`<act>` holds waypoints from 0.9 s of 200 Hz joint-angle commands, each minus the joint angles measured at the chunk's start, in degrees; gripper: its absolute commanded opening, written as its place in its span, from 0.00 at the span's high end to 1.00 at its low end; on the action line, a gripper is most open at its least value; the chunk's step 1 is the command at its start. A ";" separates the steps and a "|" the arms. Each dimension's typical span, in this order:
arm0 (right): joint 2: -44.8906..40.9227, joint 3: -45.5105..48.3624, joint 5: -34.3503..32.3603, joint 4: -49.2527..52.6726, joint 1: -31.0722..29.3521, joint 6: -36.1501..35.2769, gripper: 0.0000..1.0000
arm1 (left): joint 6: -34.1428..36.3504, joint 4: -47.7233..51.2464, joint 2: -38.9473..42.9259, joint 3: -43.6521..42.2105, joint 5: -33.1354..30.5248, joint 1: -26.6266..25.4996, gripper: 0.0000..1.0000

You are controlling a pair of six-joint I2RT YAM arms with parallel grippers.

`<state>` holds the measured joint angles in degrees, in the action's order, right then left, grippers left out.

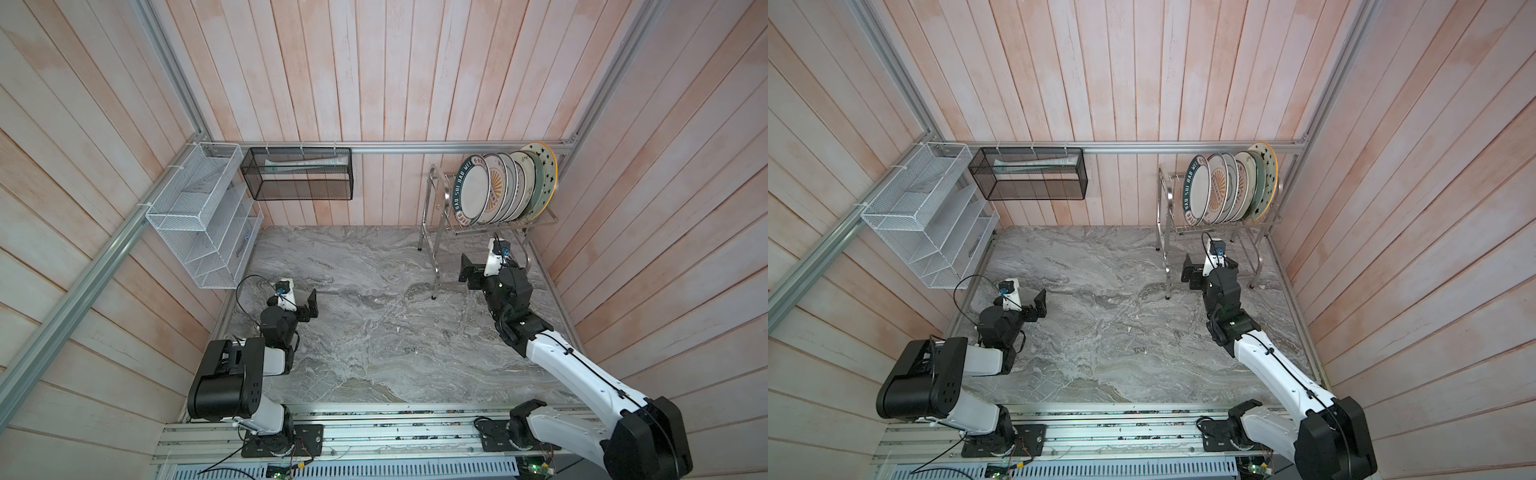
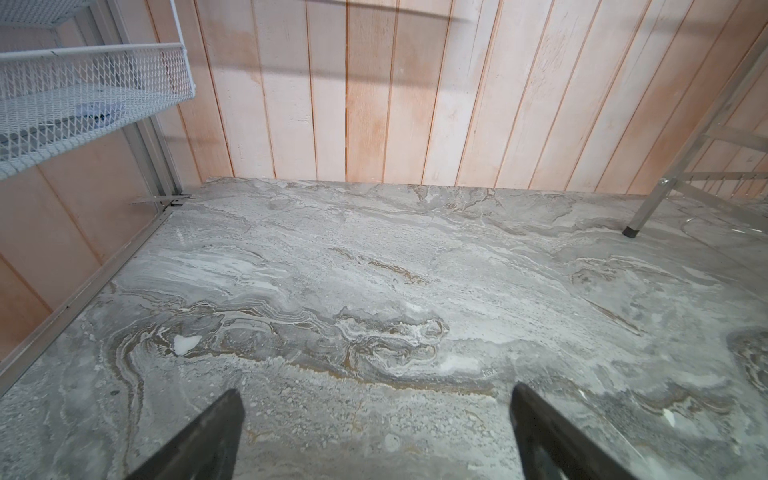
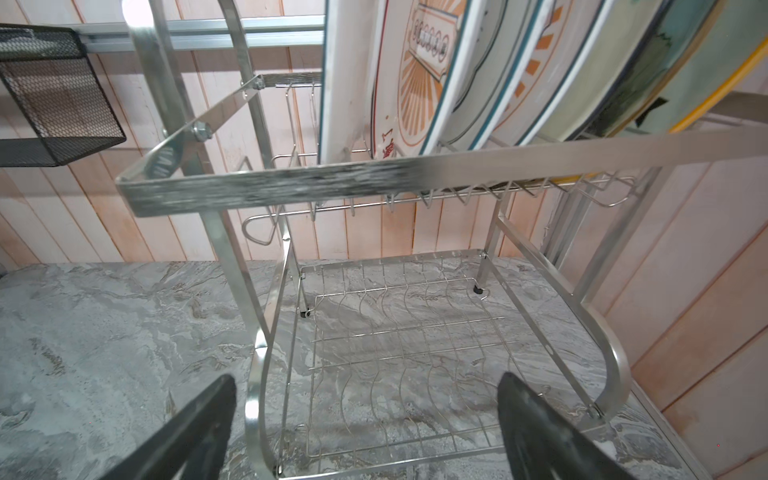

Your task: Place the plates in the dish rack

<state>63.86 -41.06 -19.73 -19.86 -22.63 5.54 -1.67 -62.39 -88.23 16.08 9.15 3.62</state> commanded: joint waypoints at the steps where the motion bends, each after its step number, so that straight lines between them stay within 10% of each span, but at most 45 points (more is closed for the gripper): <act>1: 0.00 1.34 -0.22 -3.90 1.81 -0.23 0.02 | 0.72 0.01 0.09 0.90 -0.63 -0.10 0.00; 180: 7.69 21.50 11.35 -30.38 17.99 -7.87 0.02 | 0.81 0.08 0.06 0.90 -0.68 -0.11 0.00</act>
<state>70.37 -22.50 -11.88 -41.69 -6.85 -0.71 -1.50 -62.39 -88.23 16.08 8.86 3.62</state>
